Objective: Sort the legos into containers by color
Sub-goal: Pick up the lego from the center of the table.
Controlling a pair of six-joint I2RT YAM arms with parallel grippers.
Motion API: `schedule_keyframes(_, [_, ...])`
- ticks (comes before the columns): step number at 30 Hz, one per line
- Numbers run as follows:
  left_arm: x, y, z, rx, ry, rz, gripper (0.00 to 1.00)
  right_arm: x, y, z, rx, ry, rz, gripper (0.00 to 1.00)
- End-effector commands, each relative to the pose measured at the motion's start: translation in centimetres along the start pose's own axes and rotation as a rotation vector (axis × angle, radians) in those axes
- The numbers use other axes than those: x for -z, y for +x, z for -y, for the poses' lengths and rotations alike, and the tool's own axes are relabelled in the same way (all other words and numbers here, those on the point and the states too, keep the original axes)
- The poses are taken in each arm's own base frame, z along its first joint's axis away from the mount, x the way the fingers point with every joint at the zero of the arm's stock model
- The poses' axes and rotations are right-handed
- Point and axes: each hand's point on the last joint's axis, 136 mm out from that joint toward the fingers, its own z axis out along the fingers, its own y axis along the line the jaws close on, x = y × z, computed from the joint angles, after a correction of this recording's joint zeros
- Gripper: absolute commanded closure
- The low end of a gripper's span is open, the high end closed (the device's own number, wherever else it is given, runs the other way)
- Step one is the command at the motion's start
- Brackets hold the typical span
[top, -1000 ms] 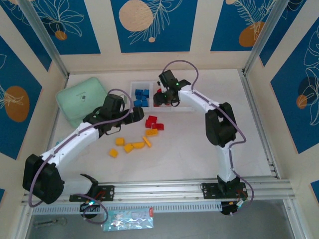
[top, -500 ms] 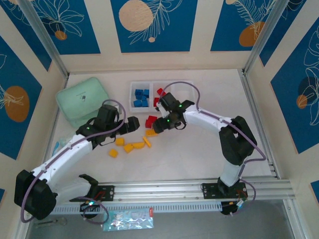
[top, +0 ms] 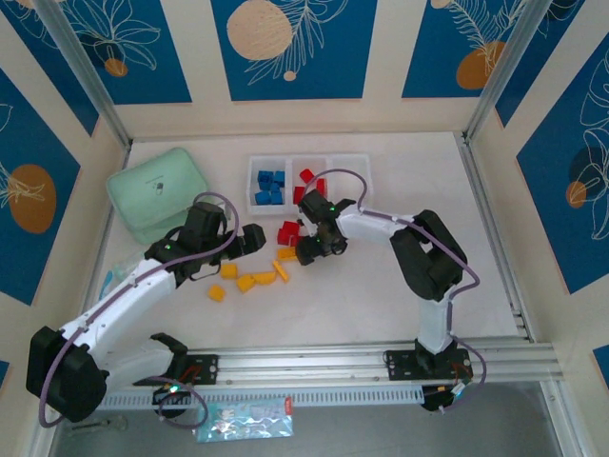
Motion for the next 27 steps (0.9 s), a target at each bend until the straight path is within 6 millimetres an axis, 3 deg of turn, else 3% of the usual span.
schedule_keyframes(1, [0.5, -0.3, -0.4, 0.009, -0.013, 0.017, 0.0, 0.0, -2.2, -0.6, 0.051, 0.016, 0.049, 0.26])
schedule_keyframes(12, [1.0, -0.9, -0.4, -0.009, -0.032, 0.036, 0.0, -1.5, -4.5, -1.0, 0.09, 0.038, 0.061, 0.25])
schedule_keyframes(27, [1.3, -1.4, 0.0, -0.02, -0.028, 0.045, 0.0, -1.4, -4.0, -2.8, 0.208, 0.033, 0.059, 0.57])
